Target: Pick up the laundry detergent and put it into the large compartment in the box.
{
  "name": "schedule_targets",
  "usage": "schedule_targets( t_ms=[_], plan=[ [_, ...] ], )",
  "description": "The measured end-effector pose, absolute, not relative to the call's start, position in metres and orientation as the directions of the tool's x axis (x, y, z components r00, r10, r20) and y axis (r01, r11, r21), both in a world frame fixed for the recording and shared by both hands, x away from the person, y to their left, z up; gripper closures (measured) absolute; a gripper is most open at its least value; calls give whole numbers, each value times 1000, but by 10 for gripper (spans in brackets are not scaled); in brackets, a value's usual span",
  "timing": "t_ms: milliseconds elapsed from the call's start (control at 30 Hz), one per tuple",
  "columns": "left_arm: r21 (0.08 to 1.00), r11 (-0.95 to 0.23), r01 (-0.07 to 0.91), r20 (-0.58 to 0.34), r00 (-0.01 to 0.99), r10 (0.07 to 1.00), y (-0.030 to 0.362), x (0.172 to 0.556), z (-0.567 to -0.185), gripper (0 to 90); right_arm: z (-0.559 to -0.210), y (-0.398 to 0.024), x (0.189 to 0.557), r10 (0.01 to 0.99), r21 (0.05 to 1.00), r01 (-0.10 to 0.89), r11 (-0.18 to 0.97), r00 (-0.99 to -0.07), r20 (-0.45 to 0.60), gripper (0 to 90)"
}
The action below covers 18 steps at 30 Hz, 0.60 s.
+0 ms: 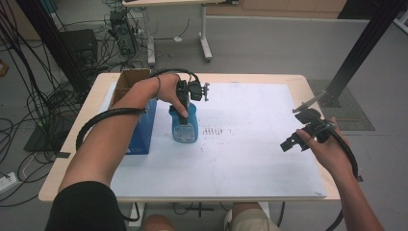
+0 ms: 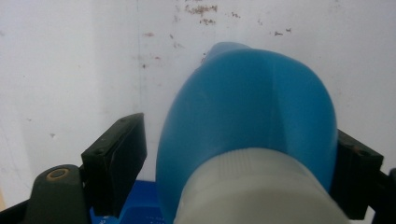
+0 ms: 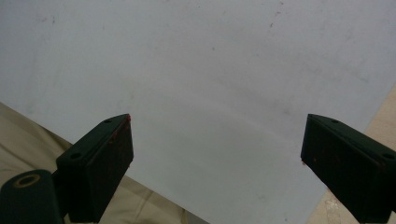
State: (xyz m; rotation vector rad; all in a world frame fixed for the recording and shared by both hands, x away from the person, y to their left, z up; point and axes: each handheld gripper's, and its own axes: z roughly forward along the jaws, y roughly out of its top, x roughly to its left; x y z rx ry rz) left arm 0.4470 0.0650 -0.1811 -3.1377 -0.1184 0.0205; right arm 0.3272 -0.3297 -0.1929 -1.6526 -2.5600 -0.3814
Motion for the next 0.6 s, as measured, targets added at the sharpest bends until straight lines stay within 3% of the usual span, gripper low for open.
schedule_targets(
  t_ms=[600],
  plan=[
    [-4,-997,72,-27,997,72,67,450,-182,282,-195,-326,330,884,163,903,398,-425,193,93]
  ],
)
